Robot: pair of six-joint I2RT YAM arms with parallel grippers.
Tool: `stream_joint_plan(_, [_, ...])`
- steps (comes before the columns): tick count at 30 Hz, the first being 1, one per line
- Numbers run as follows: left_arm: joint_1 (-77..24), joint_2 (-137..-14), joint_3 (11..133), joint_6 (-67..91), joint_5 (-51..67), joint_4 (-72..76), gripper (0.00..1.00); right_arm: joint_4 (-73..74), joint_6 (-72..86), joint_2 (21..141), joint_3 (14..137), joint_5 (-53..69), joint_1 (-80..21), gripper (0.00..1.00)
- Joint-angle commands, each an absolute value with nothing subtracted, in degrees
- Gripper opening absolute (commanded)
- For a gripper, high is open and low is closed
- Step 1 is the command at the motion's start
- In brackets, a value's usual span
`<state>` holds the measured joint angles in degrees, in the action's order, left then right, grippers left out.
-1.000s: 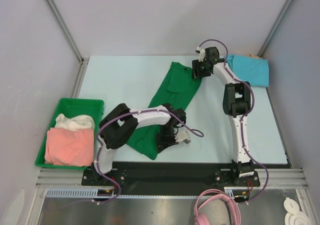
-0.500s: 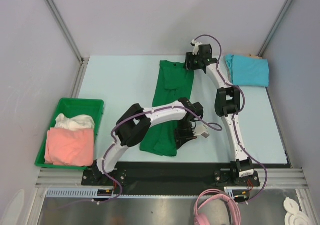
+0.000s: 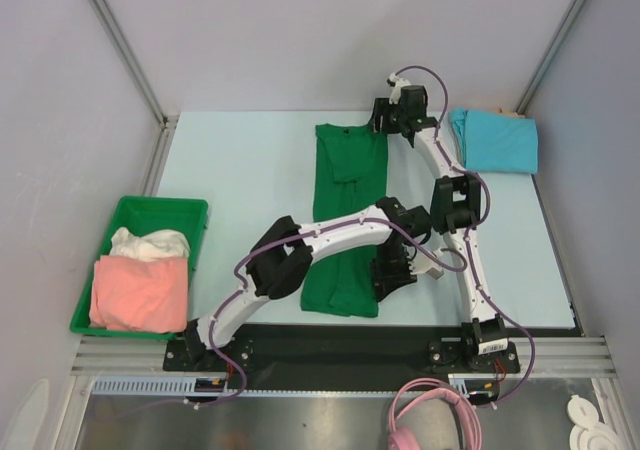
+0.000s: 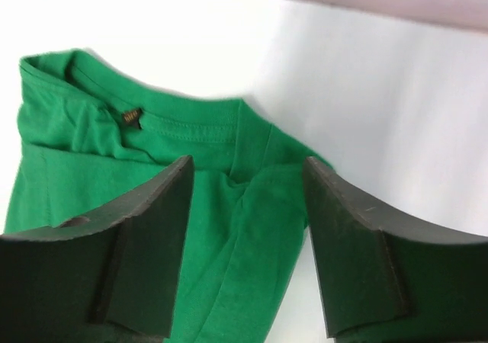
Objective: Fold and stack the t-shirts
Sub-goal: Fold the tshirt
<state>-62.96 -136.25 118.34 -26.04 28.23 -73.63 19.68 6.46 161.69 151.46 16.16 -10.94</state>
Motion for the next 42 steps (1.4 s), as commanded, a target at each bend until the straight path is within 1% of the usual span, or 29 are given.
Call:
stream_joint_plan(1, [-64.07, -131.50, 121.99, -24.87, 28.14, -71.99, 0.29, 17.22, 7.38, 159.72, 155.21, 16.88, -10.64, 0.66])
stream_joint_plan(2, [-63.99, -128.35, 122.69, -24.44, 23.43, -71.03, 0.34, 17.49, 7.30, 158.39, 155.04, 16.27, -10.55, 0.67])
stream_joint_plan(3, [-63.46, -126.67, 124.61, -24.09, 21.47, -70.75, 0.48, 18.10, 6.86, 156.55, 154.78, 16.00, -10.37, 0.68])
stream_joint_plan(5, [-62.15, -121.76, 126.99, -23.56, 20.22, -69.97, 0.57, 19.33, 6.24, 149.99, 153.03, 16.00, -9.93, 0.72])
stream_joint_plan(6, [-61.18, -119.90, 127.78, -22.77, 19.61, -69.18, 0.67, 19.51, 6.15, 147.16, 149.45, 15.91, -9.67, 0.73])
stream_joint_plan(7, [-59.69, -118.06, 127.53, -22.24, 18.56, -68.30, 0.71, 17.86, 7.89, 144.17, 145.41, 15.82, -9.15, 0.76])
stream_joint_plan(8, [-58.98, -114.73, 127.09, -21.28, 17.41, -67.16, 0.75, 16.28, 8.95, 136.40, 141.02, 16.17, -8.01, 0.77])
stream_joint_plan(9, [-57.15, -113.13, 126.31, -20.31, 17.23, -66.89, 0.80, 14.78, 10.36, 132.93, 131.58, 16.69, -7.39, 0.77])
stream_joint_plan(12, [-52.84, -105.75, 118.16, -14.69, 16.79, -63.47, 0.82, 16.42, 14.58, 120.55, 120.62, 19.24, -5.72, 0.78])
stream_joint_plan(13, [-51.69, -103.91, 111.77, -13.37, 16.00, -62.41, 0.82, 19.83, 15.46, 118.06, 113.97, 21.34, -5.36, 0.79])
stream_joint_plan(14, [-50.46, -101.02, 108.75, -10.14, 16.00, -60.92, 0.82, 21.17, 18.08, 112.73, 109.03, 22.31, -4.75, 0.79])
stream_joint_plan(15, [-47.93, -99.94, 105.94, -8.45, 16.43, -60.47, 0.80, 22.05, 19.32, 110.24, 104.63, 23.80, -4.31, 0.79])
stream_joint_plan(16, [-46.60, -98.89, 101.21, -7.05, 17.31, -59.95, 0.79, 23.02, 20.90, 107.87, 94.84, 27.30, -3.87, 0.78])
stream_joint_plan(18, [-43.96, -95.64, 96.35, -2.04, 18.10, -57.49, 0.77, 23.03, 24.41, 100.33, 85.83, 29.96, -3.08, 0.77])
stream_joint_plan(20, [-39.92, -92.83, 89.32, 3.30, 20.82, -55.38, 0.77, 22.32, 25.40, 95.47, 73.72, 32.25, -3.08, 0.76])
stream_joint_plan(21, [-37.47, -92.03, 85.03, 4.82, 21.87, -54.68, 0.77, 22.76, 26.53, 90.75, 69.65, 32.86, -3.08, 0.75])
stream_joint_plan(22, [-36.05, -91.24, 82.99, 6.14, 23.10, -54.06, 0.78, 22.94, 27.33, 88.44, 66.04, 34.96, -3.34, 0.74])
stream_joint_plan(23, [-34.64, -89.84, 80.88, 9.02, 25.46, -52.57, 0.79, 23.20, 28.29, 86.50, 59.31, 36.20, -3.43, 0.73])
stream_joint_plan(25, [-29.81, -88.60, 73.85, 12.46, 28.81, -50.37, 0.82, 24.69, 29.79, 80.63, 53.90, 38.93, -4.74, 0.71])
stream_joint_plan(26, [-28.49, -87.98, 71.48, 15.87, 30.92, -48.62, 0.82, 25.31, 30.23, 78.68, 48.83, 39.63, -5.36, 0.71])
stream_joint_plan(27, [-26.56, -87.89, 67.02, 17.39, 31.63, -47.99, 0.83, 25.83, 30.58, 77.01, 46.78, 40.25, -6.41, 0.71])
stream_joint_plan(28, [-25.85, -87.80, 64.80, 18.97, 32.51, -47.55, 0.82, 27.58, 30.85, 74.03, 44.67, 40.60, -8.42, 0.70])
stream_joint_plan(29, [-25.49, -87.37, 62.51, 19.68, 33.13, -46.50, 0.79, 28.64, 30.59, 72.87, 43.08, 40.52, -9.83, 0.70])
stream_joint_plan(30, [-24.88, -87.10, 58.14, 20.47, 34.09, -45.71, 0.79, 30.22, 30.41, 71.82, 40.20, 40.78, -10.89, 0.69])
stream_joint_plan(32, [-24.79, -86.84, 54.16, 23.37, 35.68, -42.82, 0.76, 30.85, 30.32, 69.62, 37.10, 41.74, -13.53, 0.69])
stream_joint_plan(33, [-24.79, -86.75, 50.49, 24.60, 36.99, -41.85, 0.76, 32.33, 30.84, 68.30, 34.57, 40.18, -14.32, 0.69])
stream_joint_plan(34, [-24.79, -86.92, 48.71, 26.78, 37.87, -39.23, 0.75, 33.04, 31.46, 67.42, 34.19, 39.21, -18.85, 0.70])
stream_joint_plan(38, [-25.05, -87.89, 43.34, 30.40, 39.29, -34.46, 0.69, 34.71, 32.61, 68.98, 34.54, 36.75, -26.70, 0.70])
stream_joint_plan(42, [-26.10, -88.50, 42.10, 31.99, 37.97, -31.73, 0.67, 33.33, 34.62, 72.85, 32.96, 35.07, -26.72, 0.68])
